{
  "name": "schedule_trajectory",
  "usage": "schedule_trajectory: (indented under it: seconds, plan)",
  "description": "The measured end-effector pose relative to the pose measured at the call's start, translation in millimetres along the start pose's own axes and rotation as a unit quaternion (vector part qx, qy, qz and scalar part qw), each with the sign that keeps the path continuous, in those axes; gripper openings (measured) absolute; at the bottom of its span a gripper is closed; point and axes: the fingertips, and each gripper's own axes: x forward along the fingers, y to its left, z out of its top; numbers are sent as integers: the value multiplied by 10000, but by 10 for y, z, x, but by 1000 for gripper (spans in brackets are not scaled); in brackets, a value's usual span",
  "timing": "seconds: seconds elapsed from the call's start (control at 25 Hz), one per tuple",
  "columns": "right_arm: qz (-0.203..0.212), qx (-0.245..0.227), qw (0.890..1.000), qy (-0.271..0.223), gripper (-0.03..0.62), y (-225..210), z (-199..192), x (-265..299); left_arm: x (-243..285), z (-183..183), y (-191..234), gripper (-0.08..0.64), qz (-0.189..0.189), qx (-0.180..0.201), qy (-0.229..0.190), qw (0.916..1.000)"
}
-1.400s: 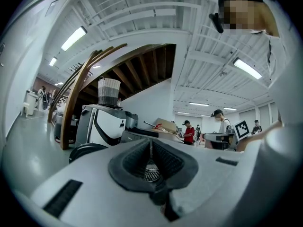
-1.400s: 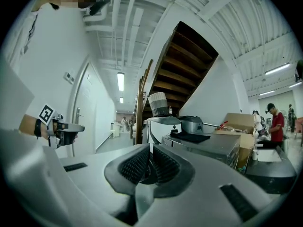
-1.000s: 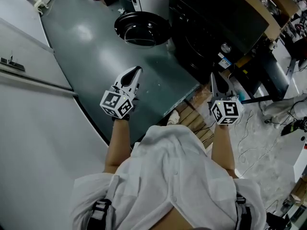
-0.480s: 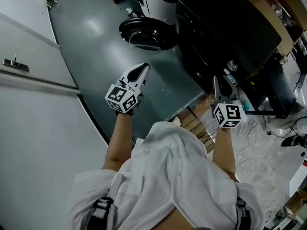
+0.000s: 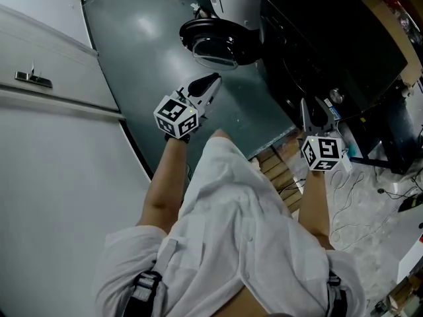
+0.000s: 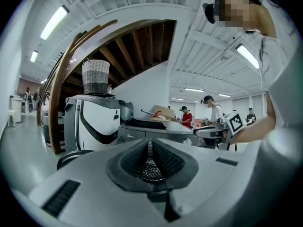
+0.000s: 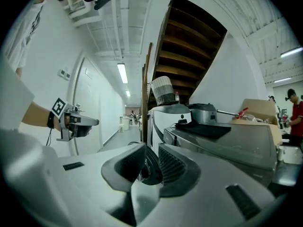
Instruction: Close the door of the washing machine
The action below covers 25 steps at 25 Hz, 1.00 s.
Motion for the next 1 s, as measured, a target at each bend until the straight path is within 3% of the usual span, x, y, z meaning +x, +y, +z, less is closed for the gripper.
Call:
schedule_trajectory:
  seconds: [0.48, 1.0]
  plan:
    - [121, -63, 9993, 343, 123, 149, -31, 875, 328, -80, 928, 28, -214, 169, 381, 9989]
    - [48, 174, 9974, 692, 141, 296, -235, 1902, 914, -318, 1940, 132, -961, 507, 1114, 9878]
